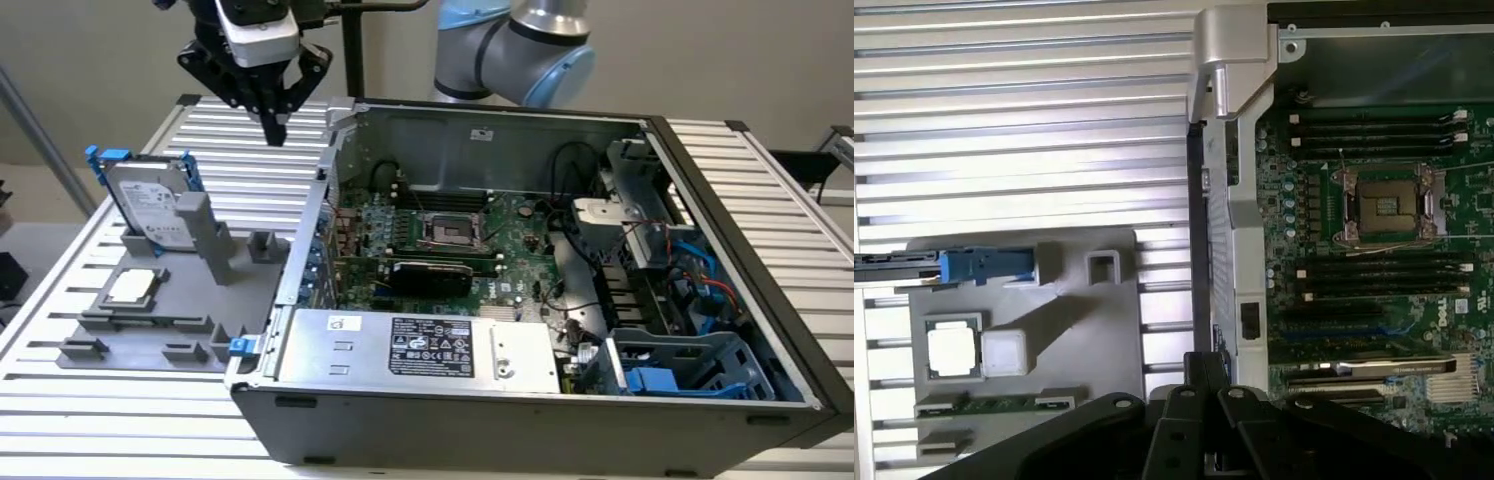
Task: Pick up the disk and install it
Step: 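Reach for the disk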
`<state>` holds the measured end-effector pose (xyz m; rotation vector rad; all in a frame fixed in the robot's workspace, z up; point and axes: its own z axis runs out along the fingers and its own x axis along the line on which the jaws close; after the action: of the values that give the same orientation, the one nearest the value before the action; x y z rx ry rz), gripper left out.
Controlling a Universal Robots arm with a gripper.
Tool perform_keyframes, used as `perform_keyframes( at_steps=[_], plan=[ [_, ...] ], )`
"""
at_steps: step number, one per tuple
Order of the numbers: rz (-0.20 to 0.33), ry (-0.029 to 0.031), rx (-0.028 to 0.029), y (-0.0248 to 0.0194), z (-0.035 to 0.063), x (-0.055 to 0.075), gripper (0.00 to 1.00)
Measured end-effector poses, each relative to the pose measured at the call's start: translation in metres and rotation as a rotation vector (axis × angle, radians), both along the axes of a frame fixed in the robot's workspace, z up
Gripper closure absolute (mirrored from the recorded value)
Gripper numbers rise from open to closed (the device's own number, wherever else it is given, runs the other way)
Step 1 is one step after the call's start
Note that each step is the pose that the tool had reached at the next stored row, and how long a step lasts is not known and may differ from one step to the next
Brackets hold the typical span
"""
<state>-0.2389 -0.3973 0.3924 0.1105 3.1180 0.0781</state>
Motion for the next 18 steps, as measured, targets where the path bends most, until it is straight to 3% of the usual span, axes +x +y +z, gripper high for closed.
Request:
perform_keyframes(
  at_steps=[8,18],
  plan=[
    [0.000,0.0000,0.0000,0.0037,0.0000,-0.036,0.89],
    [0.000,-0.0001,0.0000,0.0131,-0.0004,-0.082,0.89]
  ],
)
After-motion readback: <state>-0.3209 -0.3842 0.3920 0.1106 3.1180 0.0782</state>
